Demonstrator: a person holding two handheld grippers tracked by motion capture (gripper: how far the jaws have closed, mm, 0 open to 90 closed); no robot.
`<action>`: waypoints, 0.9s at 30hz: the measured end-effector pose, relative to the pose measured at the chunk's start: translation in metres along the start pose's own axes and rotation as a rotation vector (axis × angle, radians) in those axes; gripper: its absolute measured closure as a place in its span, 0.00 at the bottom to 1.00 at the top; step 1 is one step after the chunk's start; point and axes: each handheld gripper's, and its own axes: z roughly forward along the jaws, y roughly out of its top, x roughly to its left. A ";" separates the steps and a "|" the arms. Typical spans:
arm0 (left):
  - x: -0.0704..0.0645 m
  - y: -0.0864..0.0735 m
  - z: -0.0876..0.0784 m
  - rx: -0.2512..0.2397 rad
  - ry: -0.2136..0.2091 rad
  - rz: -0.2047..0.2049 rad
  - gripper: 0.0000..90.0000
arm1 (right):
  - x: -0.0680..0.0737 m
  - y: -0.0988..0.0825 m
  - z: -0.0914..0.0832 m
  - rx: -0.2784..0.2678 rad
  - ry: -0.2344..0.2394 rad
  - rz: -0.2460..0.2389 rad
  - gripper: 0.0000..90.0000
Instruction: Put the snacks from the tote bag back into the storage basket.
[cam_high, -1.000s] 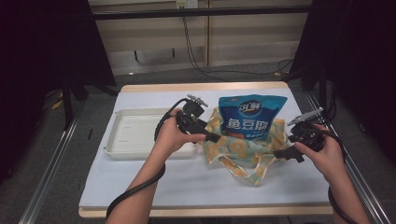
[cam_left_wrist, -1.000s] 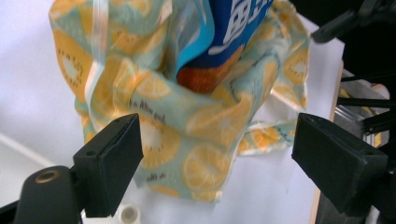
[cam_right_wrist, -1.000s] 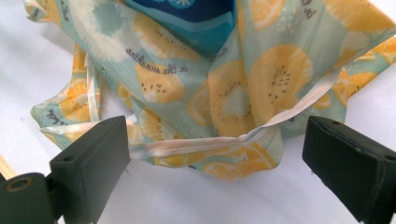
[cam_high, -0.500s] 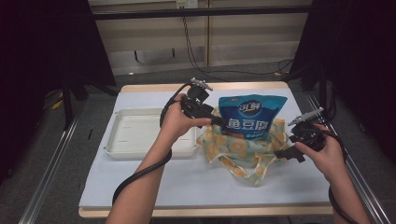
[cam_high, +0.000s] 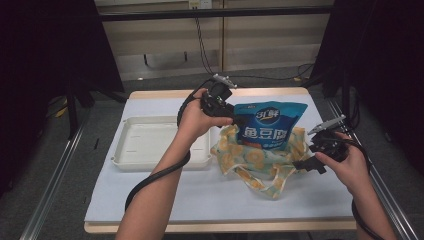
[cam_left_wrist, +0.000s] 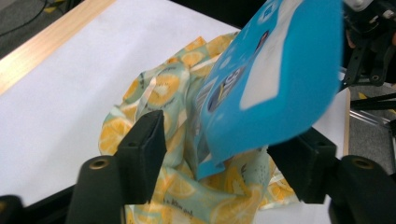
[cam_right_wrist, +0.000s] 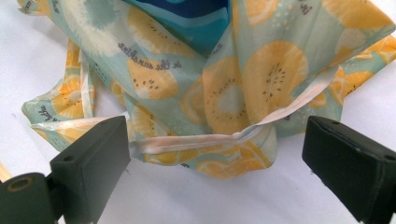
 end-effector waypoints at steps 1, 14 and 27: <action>-0.001 0.001 0.001 -0.016 -0.008 -0.001 0.45 | 0.000 0.000 0.000 -0.007 -0.002 -0.009 0.08; -0.005 0.016 0.004 -0.012 -0.050 0.028 0.87 | 0.001 0.001 0.001 -0.001 -0.004 -0.016 0.08; -0.014 0.025 0.005 0.026 -0.051 0.013 0.77 | 0.003 0.002 0.000 -0.006 0.001 -0.015 0.08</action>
